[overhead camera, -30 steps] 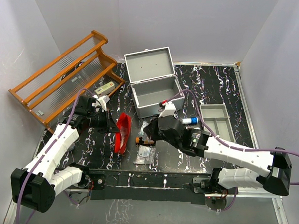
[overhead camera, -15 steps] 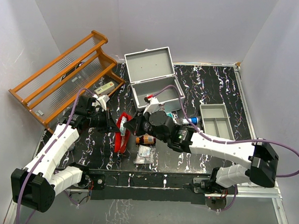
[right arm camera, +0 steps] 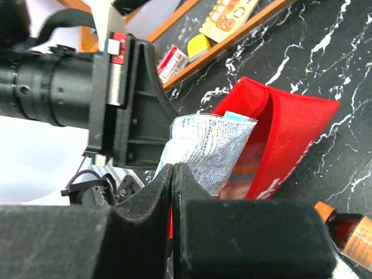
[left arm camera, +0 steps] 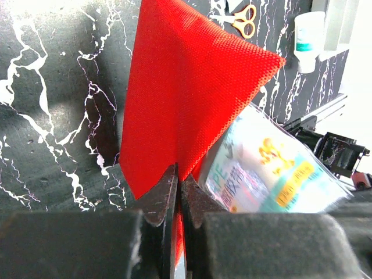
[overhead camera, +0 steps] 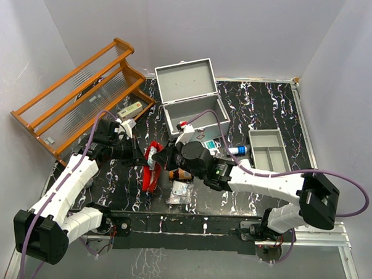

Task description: Organize the medicine kit

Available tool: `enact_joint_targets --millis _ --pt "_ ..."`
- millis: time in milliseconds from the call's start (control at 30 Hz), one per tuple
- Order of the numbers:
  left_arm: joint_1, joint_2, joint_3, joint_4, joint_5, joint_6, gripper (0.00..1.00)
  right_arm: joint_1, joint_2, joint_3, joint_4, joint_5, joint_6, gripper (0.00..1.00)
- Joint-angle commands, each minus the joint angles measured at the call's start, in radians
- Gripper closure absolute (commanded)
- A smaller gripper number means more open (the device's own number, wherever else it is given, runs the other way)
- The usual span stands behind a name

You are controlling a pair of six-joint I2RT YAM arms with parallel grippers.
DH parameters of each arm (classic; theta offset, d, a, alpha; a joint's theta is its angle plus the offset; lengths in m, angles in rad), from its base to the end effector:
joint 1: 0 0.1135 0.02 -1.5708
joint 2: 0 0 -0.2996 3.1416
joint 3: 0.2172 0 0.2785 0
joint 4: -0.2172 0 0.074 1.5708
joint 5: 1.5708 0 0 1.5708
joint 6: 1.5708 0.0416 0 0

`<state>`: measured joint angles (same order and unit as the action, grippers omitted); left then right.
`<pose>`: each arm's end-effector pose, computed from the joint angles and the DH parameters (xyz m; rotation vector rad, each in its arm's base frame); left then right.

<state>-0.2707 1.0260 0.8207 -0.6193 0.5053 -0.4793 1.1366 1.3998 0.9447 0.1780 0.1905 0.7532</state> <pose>0.2048 -0.0777 0.2920 -0.0089 2.4761 -0.9450 0.1544 0.3143 0.3117 -0.2391 1.9884 1.1108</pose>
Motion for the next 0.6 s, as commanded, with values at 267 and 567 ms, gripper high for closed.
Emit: enact_joint_targets --millis 267,567 --pt "-0.003 -0.001 0.045 -0.037 0.024 0.002 1.00 -0.034 0.069 -0.014 0.143 0.050 -0.090 1.00" --pt "-0.003 0.012 0.062 -0.052 0.028 0.005 1.00 -0.086 0.145 -0.039 0.228 -0.034 -0.126 1.00"
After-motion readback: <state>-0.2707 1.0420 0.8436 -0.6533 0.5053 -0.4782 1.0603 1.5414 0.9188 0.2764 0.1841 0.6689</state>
